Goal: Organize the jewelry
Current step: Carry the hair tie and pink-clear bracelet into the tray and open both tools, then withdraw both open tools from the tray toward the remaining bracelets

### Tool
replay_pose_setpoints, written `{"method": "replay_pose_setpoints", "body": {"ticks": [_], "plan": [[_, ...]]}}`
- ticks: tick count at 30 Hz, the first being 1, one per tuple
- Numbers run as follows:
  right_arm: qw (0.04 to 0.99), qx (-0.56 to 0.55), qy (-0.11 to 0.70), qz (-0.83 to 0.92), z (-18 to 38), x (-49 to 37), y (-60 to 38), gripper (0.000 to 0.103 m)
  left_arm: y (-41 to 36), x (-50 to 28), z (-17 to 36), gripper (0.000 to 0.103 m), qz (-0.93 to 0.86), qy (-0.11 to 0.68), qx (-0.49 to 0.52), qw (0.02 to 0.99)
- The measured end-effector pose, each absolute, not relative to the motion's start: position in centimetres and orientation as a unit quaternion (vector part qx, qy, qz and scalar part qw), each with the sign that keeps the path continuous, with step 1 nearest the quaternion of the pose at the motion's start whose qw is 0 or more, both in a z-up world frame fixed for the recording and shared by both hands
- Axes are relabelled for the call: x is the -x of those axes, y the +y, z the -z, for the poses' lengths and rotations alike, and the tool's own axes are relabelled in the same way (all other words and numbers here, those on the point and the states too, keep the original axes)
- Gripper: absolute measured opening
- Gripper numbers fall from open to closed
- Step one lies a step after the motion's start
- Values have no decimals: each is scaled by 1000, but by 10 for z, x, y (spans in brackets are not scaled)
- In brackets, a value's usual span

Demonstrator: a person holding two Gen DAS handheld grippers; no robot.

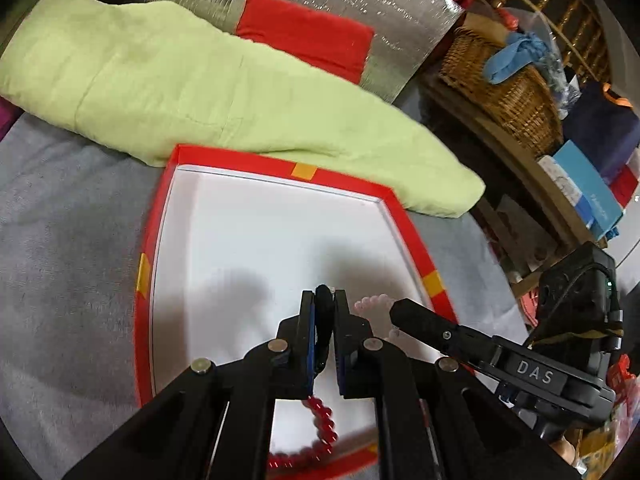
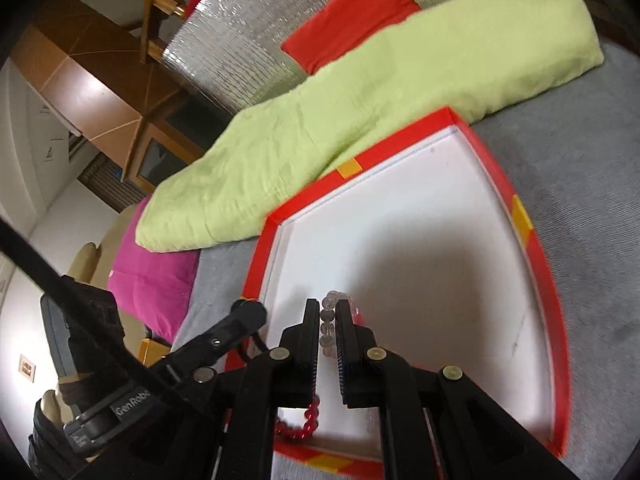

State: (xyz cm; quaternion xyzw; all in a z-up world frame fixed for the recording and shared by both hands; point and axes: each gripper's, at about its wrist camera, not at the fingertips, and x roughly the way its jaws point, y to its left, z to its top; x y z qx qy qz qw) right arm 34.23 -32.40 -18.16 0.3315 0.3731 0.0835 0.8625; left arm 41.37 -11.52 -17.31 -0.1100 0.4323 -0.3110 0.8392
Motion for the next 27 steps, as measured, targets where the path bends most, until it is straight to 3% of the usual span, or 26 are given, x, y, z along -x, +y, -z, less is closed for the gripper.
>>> {"method": "replay_pose_setpoints", "body": {"ticks": [4, 5, 6, 7, 8, 18, 20, 27], "plan": [[869, -329, 364, -63, 181, -347, -329, 16, -119, -419, 175, 10, 300, 432, 95, 845], [870, -328, 363, -59, 181, -347, -331, 20, -118, -419, 174, 12, 298, 431, 94, 847], [871, -328, 361, -53, 181, -346, -333, 31, -116, -419, 173, 15, 296, 427, 99, 848], [873, -327, 359, -46, 180, -344, -336, 44, -113, -419, 173, 27, 294, 425, 104, 850], [874, -326, 357, -42, 178, -342, -338, 50, -109, -418, 170, 38, 290, 421, 110, 852], [896, -286, 336, -54, 142, -285, -350, 44, -64, -370, 130, 45, 214, 379, 77, 897], [896, -280, 340, -55, 139, -274, -348, 44, -53, -354, 127, 53, 193, 373, 64, 905], [896, -251, 362, -60, 136, -229, -336, 44, -19, -298, 131, 58, 144, 372, 29, 916]]}}
